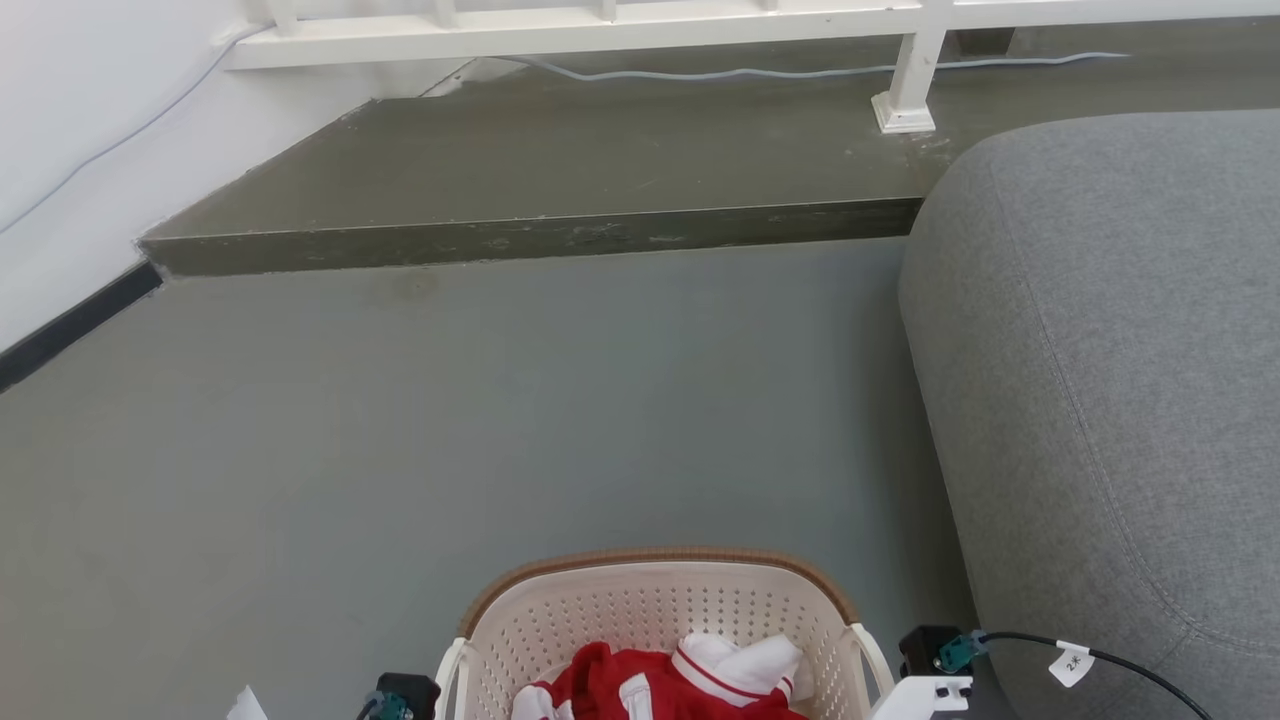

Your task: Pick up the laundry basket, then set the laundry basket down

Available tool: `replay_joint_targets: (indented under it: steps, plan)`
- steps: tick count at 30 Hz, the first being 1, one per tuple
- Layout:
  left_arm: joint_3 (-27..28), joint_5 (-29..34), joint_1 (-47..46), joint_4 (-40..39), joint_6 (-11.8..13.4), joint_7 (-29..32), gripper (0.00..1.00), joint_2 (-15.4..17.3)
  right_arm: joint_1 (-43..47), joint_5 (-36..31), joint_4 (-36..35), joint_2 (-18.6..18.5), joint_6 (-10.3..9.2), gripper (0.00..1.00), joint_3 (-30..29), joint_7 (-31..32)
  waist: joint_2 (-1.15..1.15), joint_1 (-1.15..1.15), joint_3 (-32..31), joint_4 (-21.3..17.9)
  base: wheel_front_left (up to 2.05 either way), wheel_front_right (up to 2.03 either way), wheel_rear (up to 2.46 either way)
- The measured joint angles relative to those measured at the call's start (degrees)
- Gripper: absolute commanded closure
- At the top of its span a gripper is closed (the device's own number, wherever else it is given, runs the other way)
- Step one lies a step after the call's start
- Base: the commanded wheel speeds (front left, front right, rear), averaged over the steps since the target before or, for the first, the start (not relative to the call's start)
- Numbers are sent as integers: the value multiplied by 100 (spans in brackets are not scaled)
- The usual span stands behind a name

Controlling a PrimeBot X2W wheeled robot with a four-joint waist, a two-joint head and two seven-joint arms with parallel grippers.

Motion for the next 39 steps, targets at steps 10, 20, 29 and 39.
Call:
replay_joint_targets:
  steps: [10, 20, 29, 39]
  plan:
    - [-36, -31, 0, -27, 20, -1, 100, 20, -8, 120, -31, -12, -53, 100, 108, -1, 0, 0, 43, -14, 0, 0, 0]
    - [-60, -130, 0, -65, 71, -2, 100, 24, -21, 192, -43, -21, -93, 100, 186, -29, 0, 0, 129, -15, 0, 0, 0]
    - [77, -241, -160, -107, 162, -57, 100, 30, -414, 192, -49, -20, -144, 100, 242, -60, 0, 0, 401, -26, 0, 0, 0]
    - [283, -301, -990, -257, 268, -162, 100, 130, -1395, 145, -138, -31, -245, 100, 243, -160, 0, 0, 989, -91, 0, 0, 0]
